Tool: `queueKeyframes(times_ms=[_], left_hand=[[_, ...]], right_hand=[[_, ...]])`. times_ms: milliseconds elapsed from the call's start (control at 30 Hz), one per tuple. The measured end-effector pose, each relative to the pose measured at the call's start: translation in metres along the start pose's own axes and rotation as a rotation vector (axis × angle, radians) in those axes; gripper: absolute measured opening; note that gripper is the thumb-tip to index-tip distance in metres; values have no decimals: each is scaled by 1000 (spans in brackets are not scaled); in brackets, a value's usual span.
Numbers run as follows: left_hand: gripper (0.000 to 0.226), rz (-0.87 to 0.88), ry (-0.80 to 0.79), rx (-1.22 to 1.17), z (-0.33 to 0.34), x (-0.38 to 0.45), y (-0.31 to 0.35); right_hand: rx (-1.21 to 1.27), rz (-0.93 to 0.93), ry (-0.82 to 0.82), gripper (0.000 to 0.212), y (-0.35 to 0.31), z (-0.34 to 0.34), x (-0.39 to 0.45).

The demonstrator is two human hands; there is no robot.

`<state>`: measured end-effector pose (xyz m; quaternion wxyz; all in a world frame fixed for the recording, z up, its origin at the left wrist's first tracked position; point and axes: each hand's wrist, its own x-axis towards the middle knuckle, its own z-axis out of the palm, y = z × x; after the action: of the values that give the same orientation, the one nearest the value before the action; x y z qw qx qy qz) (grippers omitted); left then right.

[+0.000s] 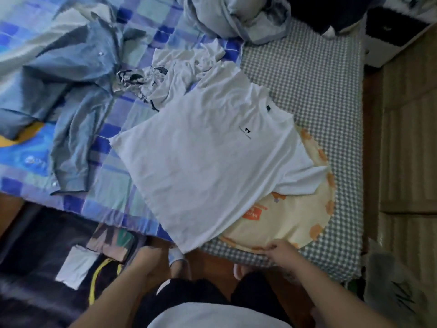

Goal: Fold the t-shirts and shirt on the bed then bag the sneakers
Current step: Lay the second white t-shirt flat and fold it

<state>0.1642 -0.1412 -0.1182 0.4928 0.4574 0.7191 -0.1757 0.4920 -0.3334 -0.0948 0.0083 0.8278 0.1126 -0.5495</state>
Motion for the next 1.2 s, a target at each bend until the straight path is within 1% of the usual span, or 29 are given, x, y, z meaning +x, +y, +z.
queueKeyframes(times_ms=[33,67,100,133,167,200,233,267,333,367,433,467,500,533,600,667,700,733,767,800,833,900,967,1033,1100,1167,1200], left_hand=[[21,-26,-68,70,22,-13,-8],[16,-53,-137,21,45,-25,-16],[12,-28,-124,14,68,-24,-24],[11,-26,-103,-35,89,-21,-18],[10,21,-76,29,91,-26,-8],[9,64,-43,22,133,-39,24],[8,133,-8,50,141,-46,39],[8,190,-8,66,140,-58,54],[14,306,-12,99,170,-61,86],[19,327,-10,120,186,-60,106],[19,297,-74,123,217,-57,139],[17,237,-113,40,231,-57,156],[17,157,-155,-83,245,-54,171],[18,80,-196,-239,260,-52,185],[18,-11,-266,-613,290,-47,219],[13,-39,-293,-1001,318,-46,259],[12,-60,-276,-1151,329,-44,278],[17,-82,-255,-1259,338,-42,293],[24,-105,-235,-1339,344,-39,303],[29,-108,-206,-1372,347,-38,309],[31,-95,-182,-1357,348,-42,310],[27,-68,-139,-1303,347,-56,304],[21,-59,-146,-1241,348,-72,294],[24,-69,-255,-1148,355,-79,283],[21,-48,-365,-946,363,-84,277],[12,-84,-342,-780,372,-86,276],[13,-112,-300,-768,376,-86,276]], right_hand=[[-35,19,40,18,7,-30,14],[-73,28,75,24,14,-60,29],[-111,36,121,30,19,-90,41],[-142,20,165,36,19,-120,52],[-144,-4,229,42,15,-137,60],[-182,-29,291,47,29,-179,84],[-151,-59,351,51,29,-196,94],[-77,-95,401,55,24,-205,100],[75,-140,433,59,28,-229,127],[183,-121,437,61,26,-239,144],[370,-35,431,67,22,-250,174],[403,-27,426,68,22,-252,188],[396,-58,424,64,21,-253,196],[360,-106,425,55,18,-253,199],[302,-200,428,32,16,-255,204],[320,-260,400,28,17,-258,199],[376,-285,377,25,18,-260,195],[461,-301,328,19,21,-261,190],[573,-316,264,14,24,-263,184],[695,-325,199,15,28,-266,177],[837,-319,149,18,30,-269,169],[1098,-250,88,23,36,-273,154],[1216,-150,46,25,48,-269,142],[1208,-69,23,29,65,-256,137],[1134,-2,32,35,81,-245,141],[1126,24,74,38,90,-240,146],[1130,22,96,40,93,-240,146]])
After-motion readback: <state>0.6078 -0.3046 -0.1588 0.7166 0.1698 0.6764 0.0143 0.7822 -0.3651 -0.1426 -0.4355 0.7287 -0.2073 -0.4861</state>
